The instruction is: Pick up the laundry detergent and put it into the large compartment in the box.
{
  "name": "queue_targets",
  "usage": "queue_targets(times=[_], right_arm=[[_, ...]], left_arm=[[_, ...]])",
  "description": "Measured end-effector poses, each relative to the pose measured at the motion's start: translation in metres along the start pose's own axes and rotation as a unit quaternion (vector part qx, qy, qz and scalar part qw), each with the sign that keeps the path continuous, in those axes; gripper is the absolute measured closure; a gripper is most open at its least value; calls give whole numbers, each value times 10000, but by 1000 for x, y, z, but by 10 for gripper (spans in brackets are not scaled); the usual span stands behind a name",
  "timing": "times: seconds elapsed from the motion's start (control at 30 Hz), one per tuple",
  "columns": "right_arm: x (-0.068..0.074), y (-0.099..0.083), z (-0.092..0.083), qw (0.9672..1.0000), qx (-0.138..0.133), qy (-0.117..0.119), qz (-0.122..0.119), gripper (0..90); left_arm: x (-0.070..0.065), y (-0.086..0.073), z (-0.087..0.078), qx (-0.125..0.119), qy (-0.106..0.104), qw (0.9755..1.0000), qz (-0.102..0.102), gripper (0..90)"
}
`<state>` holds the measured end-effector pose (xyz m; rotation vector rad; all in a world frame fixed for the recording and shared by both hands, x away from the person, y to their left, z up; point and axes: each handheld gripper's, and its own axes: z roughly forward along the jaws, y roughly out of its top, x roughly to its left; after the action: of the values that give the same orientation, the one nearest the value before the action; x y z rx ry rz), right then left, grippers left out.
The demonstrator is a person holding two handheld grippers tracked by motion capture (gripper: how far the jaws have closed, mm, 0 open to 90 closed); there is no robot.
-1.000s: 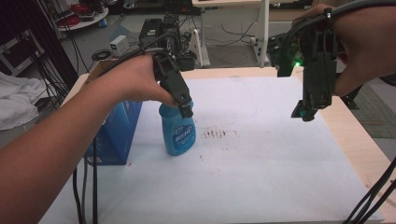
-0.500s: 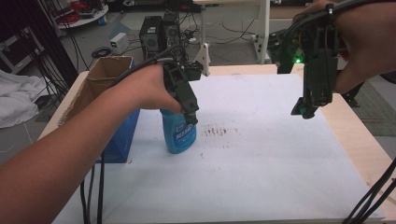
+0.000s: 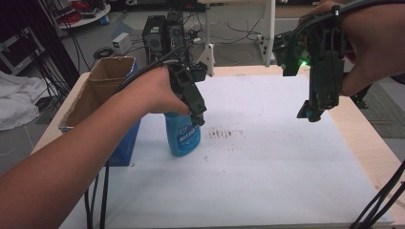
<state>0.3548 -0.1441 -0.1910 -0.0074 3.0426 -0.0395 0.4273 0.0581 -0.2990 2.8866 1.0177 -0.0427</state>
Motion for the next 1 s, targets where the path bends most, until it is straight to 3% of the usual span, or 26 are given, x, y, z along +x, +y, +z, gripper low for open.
queue_targets(times=[0.1, 0.3, 0.57, 1.0], right_arm=[[0, 0, 1, 10000, -17, 3, 15, 12], [-1, 1, 3, 10000, -24, 8, -9, 11], [-1, 3, 5, 10000, 4, 13, -23, 11], [-2, 4, 5, 10000, 33, 4, -26, 12]], left_arm=[[0, 0, -2, -35, -16, 10000, 13, 85], [0, 0, -2, -73, -33, 10000, -52, 103], [1, 0, -3, -86, -60, 9999, -65, 203], [1, 0, -3, -41, -39, 10000, -16, 255]])
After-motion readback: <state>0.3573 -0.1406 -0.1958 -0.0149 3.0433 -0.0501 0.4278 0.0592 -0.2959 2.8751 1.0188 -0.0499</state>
